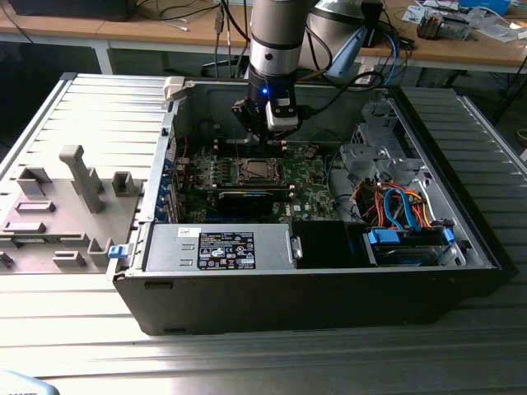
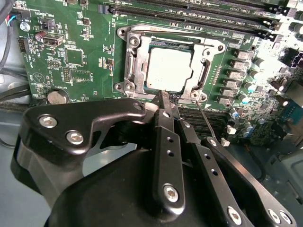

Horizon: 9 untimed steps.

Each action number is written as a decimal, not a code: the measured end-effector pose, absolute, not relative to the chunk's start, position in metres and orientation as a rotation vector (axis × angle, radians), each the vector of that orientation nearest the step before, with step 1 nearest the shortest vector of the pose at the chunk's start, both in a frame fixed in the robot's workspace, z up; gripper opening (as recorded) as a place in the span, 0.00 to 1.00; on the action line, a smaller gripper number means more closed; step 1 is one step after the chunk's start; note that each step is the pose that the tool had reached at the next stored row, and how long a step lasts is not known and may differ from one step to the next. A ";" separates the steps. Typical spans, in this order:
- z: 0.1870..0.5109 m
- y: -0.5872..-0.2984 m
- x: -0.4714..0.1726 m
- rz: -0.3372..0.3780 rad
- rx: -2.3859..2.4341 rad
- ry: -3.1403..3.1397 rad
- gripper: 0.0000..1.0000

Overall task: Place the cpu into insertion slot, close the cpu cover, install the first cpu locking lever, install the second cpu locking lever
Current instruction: 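Install the first cpu locking lever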

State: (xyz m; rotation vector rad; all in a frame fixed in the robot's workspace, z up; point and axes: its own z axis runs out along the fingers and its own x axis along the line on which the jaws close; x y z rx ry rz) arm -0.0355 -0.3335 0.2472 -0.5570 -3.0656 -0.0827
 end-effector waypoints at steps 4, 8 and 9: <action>0.247 -0.334 -0.035 -0.083 -0.551 -3.067 0.11; 0.247 -0.334 -0.035 -0.083 -0.544 -3.068 0.11; 0.247 -0.334 -0.035 -0.083 -0.542 -3.068 0.11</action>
